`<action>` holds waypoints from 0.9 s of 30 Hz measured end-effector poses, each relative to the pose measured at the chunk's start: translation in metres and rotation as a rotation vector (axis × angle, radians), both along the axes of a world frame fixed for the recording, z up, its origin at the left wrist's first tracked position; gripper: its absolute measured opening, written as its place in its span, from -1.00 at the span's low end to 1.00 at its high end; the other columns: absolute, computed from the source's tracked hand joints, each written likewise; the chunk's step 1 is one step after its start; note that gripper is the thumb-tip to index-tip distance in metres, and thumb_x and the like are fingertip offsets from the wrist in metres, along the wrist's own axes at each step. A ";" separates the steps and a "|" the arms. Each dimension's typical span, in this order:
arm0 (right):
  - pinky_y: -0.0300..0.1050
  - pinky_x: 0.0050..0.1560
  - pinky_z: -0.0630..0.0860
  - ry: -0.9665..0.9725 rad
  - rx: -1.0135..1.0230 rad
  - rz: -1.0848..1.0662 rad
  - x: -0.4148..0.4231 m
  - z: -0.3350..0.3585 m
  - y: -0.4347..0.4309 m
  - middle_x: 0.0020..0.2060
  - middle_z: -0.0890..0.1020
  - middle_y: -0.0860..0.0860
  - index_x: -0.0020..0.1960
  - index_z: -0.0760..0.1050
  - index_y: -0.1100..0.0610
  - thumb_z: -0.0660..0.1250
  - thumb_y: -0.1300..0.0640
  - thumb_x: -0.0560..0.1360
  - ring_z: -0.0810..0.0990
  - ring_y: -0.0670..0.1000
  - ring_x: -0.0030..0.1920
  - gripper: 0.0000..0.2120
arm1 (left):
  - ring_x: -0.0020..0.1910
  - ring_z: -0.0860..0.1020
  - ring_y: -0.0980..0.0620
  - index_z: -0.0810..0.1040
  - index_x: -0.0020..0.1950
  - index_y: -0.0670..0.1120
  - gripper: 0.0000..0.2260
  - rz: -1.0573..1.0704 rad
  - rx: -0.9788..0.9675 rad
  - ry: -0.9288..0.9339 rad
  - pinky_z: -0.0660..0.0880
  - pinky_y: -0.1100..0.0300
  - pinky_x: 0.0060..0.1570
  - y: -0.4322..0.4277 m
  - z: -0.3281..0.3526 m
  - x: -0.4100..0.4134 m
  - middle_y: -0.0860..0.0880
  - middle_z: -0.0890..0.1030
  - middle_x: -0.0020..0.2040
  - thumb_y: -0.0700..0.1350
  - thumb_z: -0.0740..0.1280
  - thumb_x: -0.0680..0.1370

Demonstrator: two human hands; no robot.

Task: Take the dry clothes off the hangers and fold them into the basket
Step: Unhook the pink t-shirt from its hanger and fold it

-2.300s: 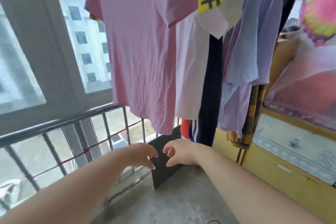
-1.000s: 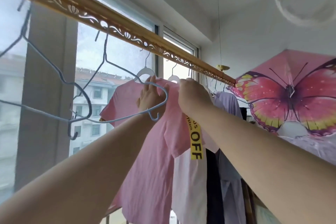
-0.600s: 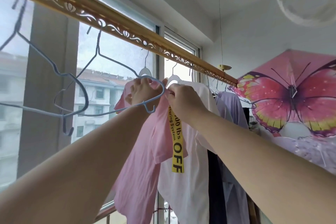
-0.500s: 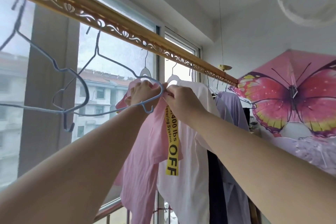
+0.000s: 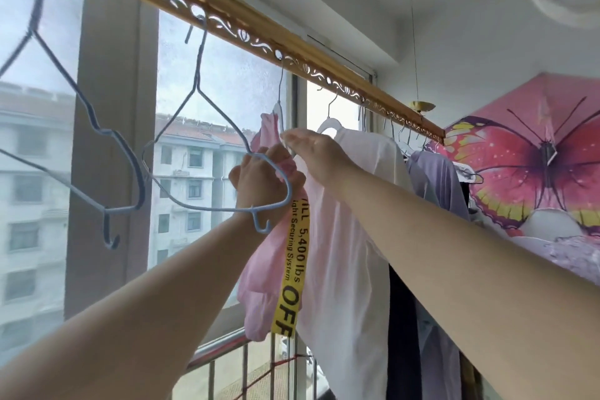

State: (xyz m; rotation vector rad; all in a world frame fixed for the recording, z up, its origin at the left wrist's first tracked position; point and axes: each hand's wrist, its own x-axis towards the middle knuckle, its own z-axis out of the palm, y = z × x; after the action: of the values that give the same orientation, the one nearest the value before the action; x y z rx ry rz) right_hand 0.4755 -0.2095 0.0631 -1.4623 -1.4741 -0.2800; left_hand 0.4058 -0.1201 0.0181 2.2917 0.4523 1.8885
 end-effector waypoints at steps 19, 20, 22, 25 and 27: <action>0.00 0.08 0.60 0.014 -0.010 -0.141 -0.024 0.001 0.012 0.12 0.60 0.24 0.18 0.54 0.33 0.22 0.39 0.53 0.61 0.18 0.06 -0.74 | 0.08 0.42 -0.03 0.58 -0.23 0.00 -0.90 0.229 0.454 0.111 0.24 0.03 0.10 -0.005 -0.053 -0.020 0.03 0.55 -0.01 -0.04 0.27 0.38; -0.06 0.04 0.59 0.003 0.007 -0.150 -0.024 0.002 0.011 0.12 0.61 0.23 0.21 0.54 0.32 0.19 0.39 0.54 0.60 0.16 0.05 -0.72 | 0.06 0.46 -0.06 0.58 -0.25 0.01 -0.90 0.235 0.480 0.124 0.29 -0.02 0.09 -0.004 -0.057 -0.021 0.05 0.57 -0.03 -0.05 0.28 0.39; -0.13 -0.04 0.54 0.023 0.015 -0.140 -0.022 0.002 0.010 0.17 0.59 0.16 0.28 0.51 0.25 0.14 0.40 0.55 0.60 0.11 0.04 -0.65 | 0.05 0.49 -0.06 0.60 -0.19 0.03 -0.91 0.237 0.410 0.100 0.32 -0.01 0.05 0.002 -0.059 -0.027 0.09 0.59 -0.06 -0.06 0.30 0.40; -0.24 -0.14 0.58 0.083 0.015 -0.117 -0.018 0.001 0.010 0.09 0.60 0.10 0.29 0.50 0.18 0.15 0.40 0.56 0.63 -0.01 -0.11 -0.63 | 0.00 0.51 -0.02 0.58 -0.05 0.06 -0.91 0.272 0.331 0.190 0.36 0.07 0.02 0.019 -0.054 -0.031 0.12 0.60 -0.07 0.00 0.33 0.48; -0.20 -0.18 0.63 0.175 0.078 -0.125 -0.018 0.001 0.012 -0.02 0.62 0.08 0.20 0.54 0.17 0.17 0.40 0.54 0.64 -0.06 -0.26 -0.67 | -0.10 0.55 0.06 0.54 0.00 0.09 -0.87 0.189 0.157 0.223 0.42 0.25 -0.17 0.032 -0.052 -0.033 0.15 0.59 -0.09 0.09 0.29 0.52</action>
State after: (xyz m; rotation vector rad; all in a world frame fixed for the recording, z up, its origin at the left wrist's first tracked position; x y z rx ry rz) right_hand 0.4576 -0.1979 0.0642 -1.4800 -1.2222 -0.2754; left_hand 0.3729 -0.0886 -0.0340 2.6651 0.5849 1.8134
